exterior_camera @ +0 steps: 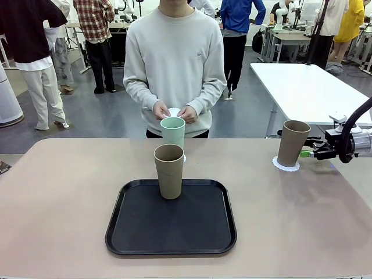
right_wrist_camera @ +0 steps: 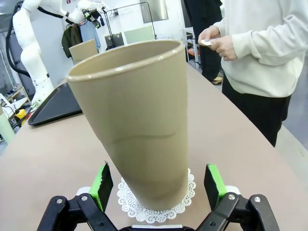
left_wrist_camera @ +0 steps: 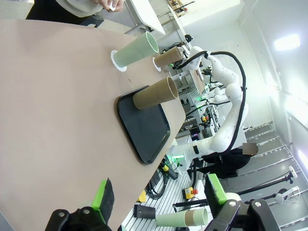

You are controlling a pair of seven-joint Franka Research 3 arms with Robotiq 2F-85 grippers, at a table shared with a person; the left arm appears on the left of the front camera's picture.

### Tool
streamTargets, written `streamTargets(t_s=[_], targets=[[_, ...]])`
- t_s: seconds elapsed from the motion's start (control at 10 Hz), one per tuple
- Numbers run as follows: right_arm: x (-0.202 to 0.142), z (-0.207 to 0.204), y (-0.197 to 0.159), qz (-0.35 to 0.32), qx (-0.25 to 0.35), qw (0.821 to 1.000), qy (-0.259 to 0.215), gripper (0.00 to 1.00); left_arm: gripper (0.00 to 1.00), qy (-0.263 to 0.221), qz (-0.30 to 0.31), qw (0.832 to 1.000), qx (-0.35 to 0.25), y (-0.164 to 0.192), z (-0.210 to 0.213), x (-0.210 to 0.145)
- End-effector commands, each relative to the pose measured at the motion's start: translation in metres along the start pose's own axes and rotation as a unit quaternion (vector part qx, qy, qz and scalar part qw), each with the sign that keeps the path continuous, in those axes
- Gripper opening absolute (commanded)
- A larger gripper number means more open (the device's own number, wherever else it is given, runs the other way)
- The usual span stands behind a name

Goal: Place coasters on the table and set cups on them.
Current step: Take one Reusable plastic cup from the Flat Tray and place it on a coaster set by the human.

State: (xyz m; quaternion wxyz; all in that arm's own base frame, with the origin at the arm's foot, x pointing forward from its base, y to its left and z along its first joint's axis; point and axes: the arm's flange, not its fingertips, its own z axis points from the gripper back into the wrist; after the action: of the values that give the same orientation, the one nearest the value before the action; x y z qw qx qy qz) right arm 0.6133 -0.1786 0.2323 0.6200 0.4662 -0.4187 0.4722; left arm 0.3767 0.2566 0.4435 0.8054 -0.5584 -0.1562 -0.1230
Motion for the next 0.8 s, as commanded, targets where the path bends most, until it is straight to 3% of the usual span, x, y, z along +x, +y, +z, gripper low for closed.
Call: streamTargets(t_s=[0.0, 0.3, 0.5, 0.6, 0.7], targets=[[0.014, 0.002, 0.018, -0.013, 0.003, 1.0, 0.016, 1.0, 1.0, 0.001, -0.001, 1.0, -0.001, -0.002, 0.002, -0.001], [0.033, 0.015, 0.03, -0.028, -0.014, 0.999, 0.045, 1.0, 1.0, 0.001, -0.001, 1.0, -0.001, -0.002, 0.002, -0.001], [0.059, 0.011, 0.047, -0.082, -0.061, 0.988, 0.114, 1.0, 1.0, 0.001, -0.001, 1.0, -0.001, -0.002, 0.002, -0.001], [0.079, -0.002, 0.069, -0.131, -0.132, 0.961, 0.206, 1.0, 1.0, 0.001, -0.001, 1.0, -0.001, -0.002, 0.002, -0.001], [0.102, -0.01, 0.094, -0.165, -0.174, 0.935, 0.264, 1.0, 1.0, 0.001, -0.001, 1.0, -0.001, -0.002, 0.002, -0.001]])
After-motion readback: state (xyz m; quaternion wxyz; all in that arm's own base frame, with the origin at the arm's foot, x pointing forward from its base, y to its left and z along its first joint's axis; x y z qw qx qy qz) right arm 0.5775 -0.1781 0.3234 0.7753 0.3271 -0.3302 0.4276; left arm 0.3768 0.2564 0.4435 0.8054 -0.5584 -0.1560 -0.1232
